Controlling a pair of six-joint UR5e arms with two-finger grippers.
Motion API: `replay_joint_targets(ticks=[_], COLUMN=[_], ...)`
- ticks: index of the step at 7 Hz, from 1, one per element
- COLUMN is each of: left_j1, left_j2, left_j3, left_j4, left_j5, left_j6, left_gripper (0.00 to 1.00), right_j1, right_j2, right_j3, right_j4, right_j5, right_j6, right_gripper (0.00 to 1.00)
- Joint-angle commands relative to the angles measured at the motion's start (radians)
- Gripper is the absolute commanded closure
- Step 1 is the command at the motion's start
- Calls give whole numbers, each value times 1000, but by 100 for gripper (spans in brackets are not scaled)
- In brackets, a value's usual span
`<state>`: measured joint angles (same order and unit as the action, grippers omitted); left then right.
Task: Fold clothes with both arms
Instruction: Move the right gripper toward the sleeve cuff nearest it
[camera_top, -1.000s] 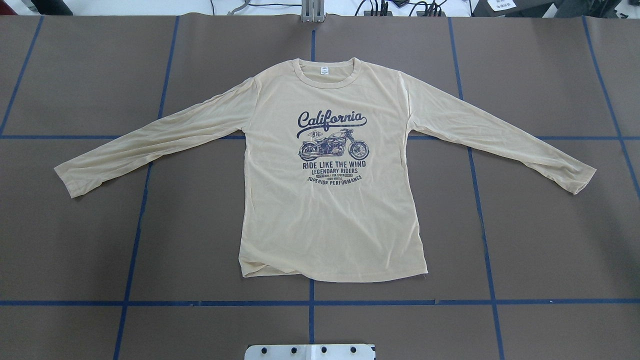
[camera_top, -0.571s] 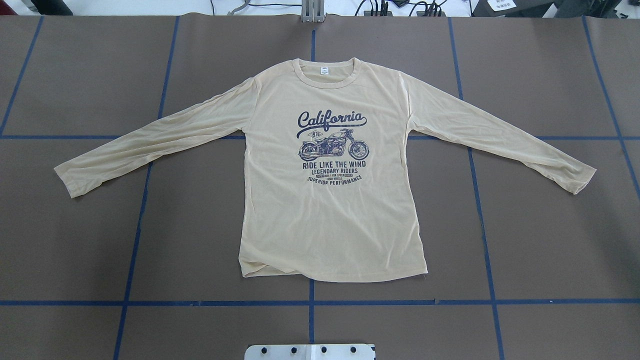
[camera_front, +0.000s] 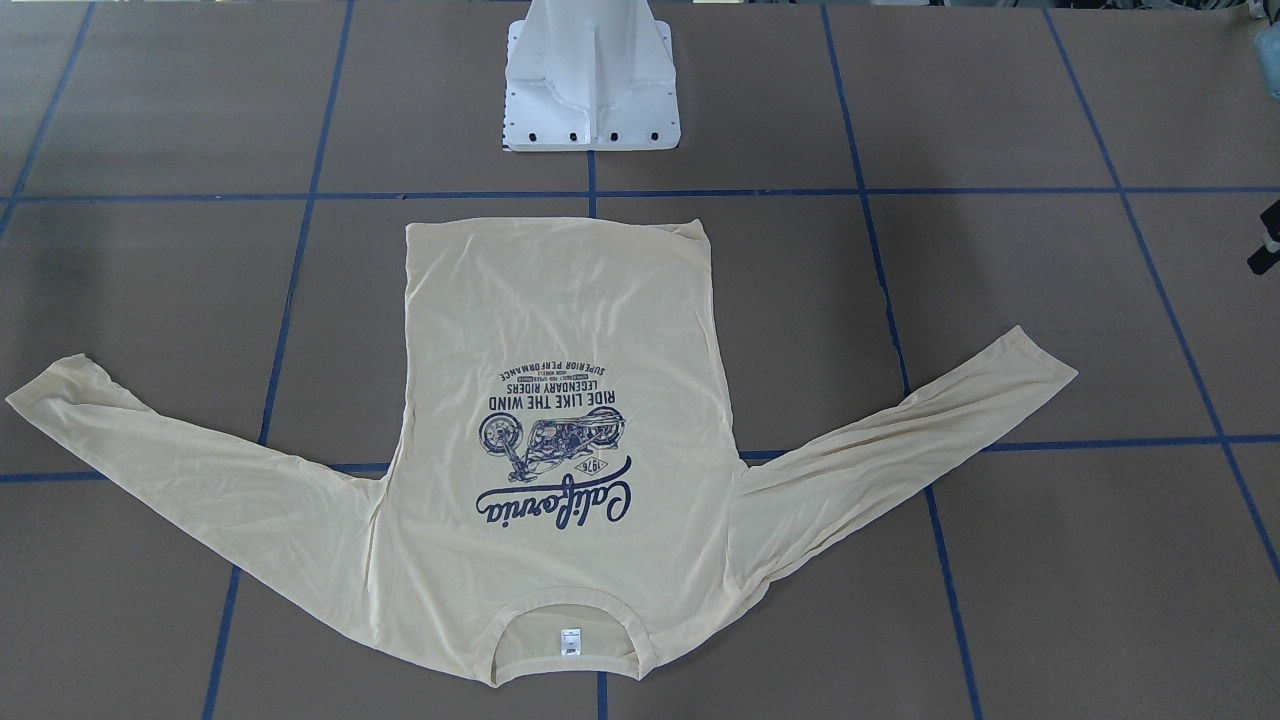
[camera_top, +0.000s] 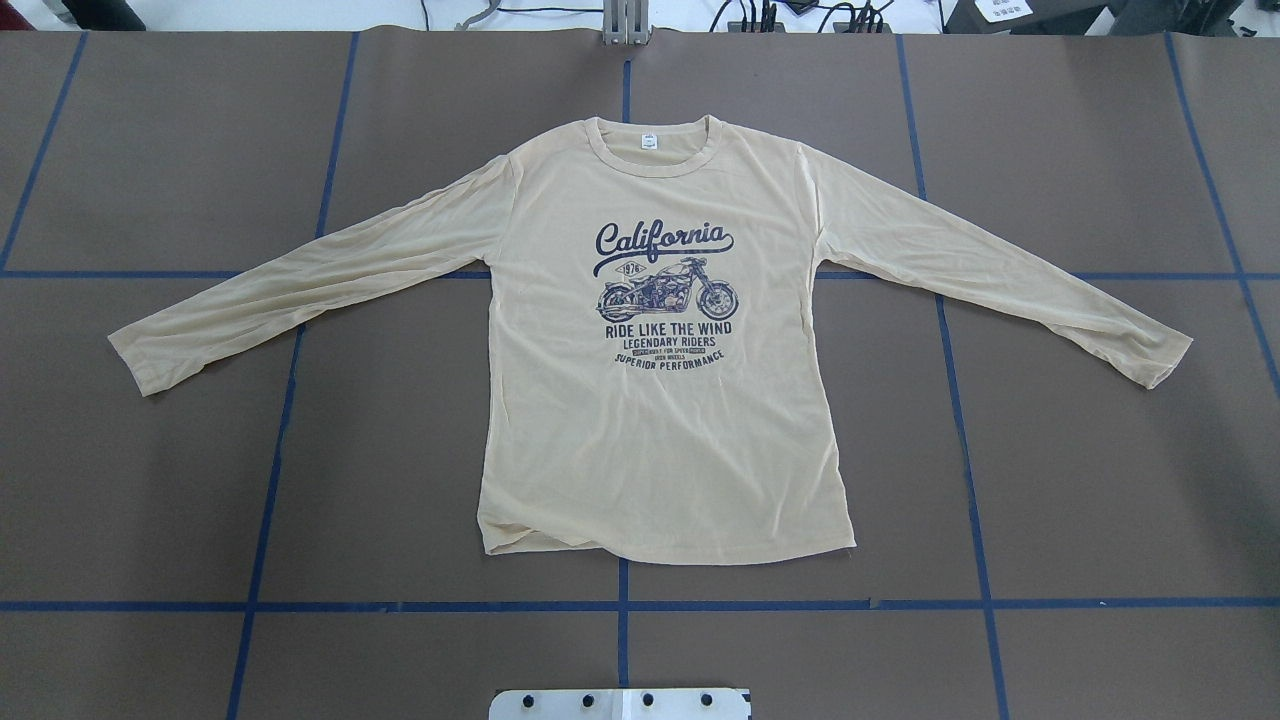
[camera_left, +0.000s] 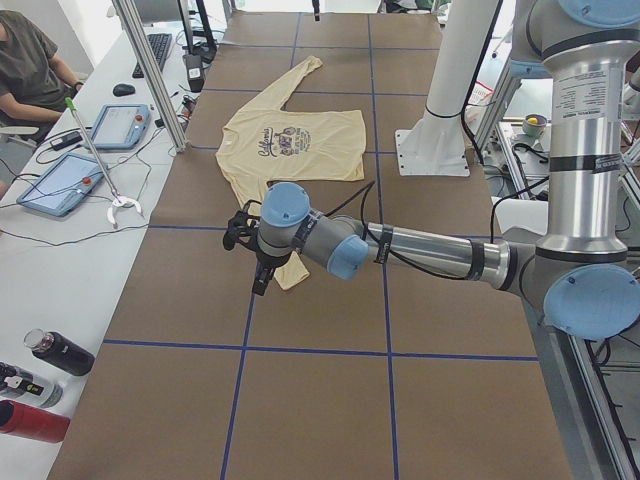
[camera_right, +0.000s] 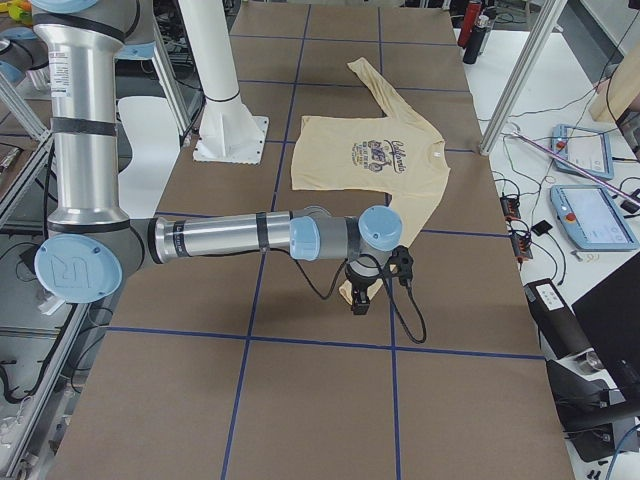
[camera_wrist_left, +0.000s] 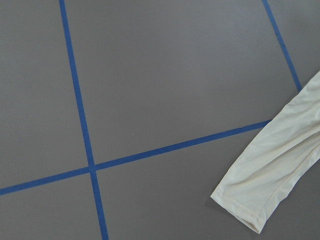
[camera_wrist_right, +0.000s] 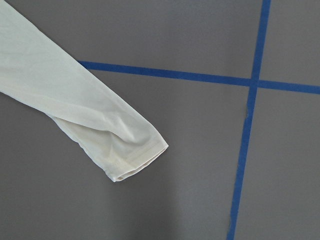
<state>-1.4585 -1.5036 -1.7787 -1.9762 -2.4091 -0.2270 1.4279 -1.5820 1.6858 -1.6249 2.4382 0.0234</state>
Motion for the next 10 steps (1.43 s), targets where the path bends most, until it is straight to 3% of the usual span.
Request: replay_joint_targets(ticks=[1, 2, 3, 10], left_j1=[1, 1, 1, 0], left_j2=[0, -1, -1, -4], left_j3=[-1, -2, -2, 1], left_j4=[-16, -16, -20, -20], left_j5=[-7, -10, -27, -85], left_j6=[-34, -37, -38, -35], left_gripper=[0, 0, 0, 0], right_j1=[-36, -90, -110, -224], right_j2=[36, 36, 27, 55], right_j3=[-171, -217, -238, -308], right_j4=[261, 416, 480, 500], right_j5=[15, 7, -1, -57], right_j6=[153, 344, 418, 440], right_gripper=[0, 1, 2, 10])
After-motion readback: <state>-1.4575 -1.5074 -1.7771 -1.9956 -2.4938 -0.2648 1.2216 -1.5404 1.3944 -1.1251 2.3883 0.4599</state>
